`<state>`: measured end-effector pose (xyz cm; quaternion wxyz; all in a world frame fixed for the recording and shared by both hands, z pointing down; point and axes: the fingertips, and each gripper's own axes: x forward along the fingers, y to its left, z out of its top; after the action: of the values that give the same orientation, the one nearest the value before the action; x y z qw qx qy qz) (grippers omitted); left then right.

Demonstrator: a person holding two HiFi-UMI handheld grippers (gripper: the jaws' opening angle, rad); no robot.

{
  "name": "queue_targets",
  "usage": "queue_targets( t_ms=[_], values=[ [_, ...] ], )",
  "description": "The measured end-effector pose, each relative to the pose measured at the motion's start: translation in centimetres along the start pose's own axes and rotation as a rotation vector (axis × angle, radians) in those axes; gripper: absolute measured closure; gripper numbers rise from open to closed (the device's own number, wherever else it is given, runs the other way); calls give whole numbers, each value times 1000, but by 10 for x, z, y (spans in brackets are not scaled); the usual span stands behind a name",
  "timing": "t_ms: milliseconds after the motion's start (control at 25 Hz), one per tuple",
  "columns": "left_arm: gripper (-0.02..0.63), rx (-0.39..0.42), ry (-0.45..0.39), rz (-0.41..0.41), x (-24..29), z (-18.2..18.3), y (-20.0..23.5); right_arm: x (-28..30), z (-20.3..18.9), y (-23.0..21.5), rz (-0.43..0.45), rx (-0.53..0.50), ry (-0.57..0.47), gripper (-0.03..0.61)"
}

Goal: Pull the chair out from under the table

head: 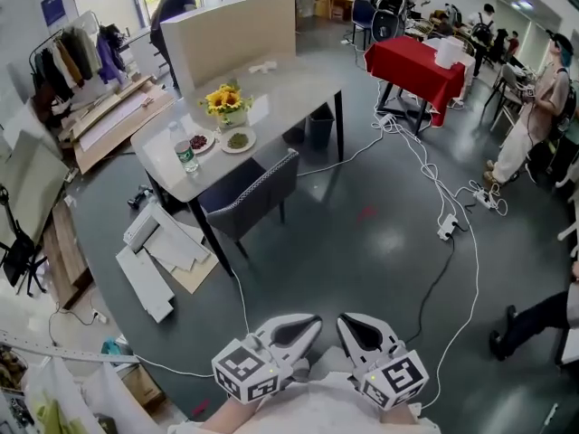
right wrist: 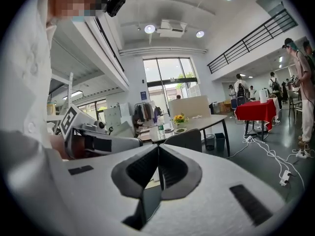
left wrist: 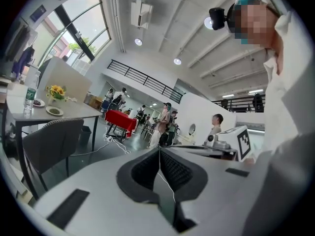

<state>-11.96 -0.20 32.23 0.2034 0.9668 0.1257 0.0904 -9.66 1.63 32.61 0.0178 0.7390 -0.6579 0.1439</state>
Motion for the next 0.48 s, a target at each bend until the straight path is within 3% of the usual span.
queue_targets(
  t_ms=[240,480],
  values=[
    [598,-29,5,37,24,6,44,41,0,-33,33,23,14,574],
    [598,-16,-7,113,55,34,105,97,29,-80,80,-3,-23,574]
  ],
)
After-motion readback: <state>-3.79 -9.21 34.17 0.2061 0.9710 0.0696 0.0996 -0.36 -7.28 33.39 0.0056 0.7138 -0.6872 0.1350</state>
